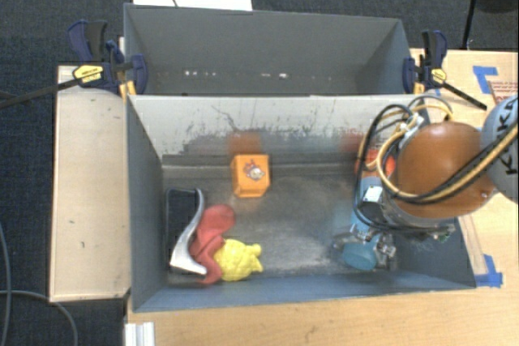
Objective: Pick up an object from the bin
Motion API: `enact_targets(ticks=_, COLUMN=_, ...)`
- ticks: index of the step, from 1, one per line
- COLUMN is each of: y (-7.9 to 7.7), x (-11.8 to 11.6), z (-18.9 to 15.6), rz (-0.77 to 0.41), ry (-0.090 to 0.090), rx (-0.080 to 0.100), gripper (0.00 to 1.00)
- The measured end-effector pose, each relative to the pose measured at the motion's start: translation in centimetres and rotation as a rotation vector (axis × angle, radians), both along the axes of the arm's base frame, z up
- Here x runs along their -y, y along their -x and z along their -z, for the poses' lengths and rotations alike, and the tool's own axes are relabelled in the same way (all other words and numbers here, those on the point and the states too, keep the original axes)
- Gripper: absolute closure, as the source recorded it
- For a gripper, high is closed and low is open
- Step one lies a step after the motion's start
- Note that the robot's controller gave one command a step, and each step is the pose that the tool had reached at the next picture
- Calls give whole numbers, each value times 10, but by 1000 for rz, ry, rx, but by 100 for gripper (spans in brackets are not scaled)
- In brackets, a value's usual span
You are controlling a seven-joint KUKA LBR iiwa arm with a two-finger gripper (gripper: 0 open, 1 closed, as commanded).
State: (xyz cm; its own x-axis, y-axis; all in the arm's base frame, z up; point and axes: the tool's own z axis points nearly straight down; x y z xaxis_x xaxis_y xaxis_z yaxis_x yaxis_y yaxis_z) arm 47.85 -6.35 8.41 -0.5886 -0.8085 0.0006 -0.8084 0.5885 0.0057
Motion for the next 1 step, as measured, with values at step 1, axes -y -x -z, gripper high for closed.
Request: enact_targets(ticks=1, y=0, x=0, z=-8, rz=1, ry=0, rx=1, gripper=100)
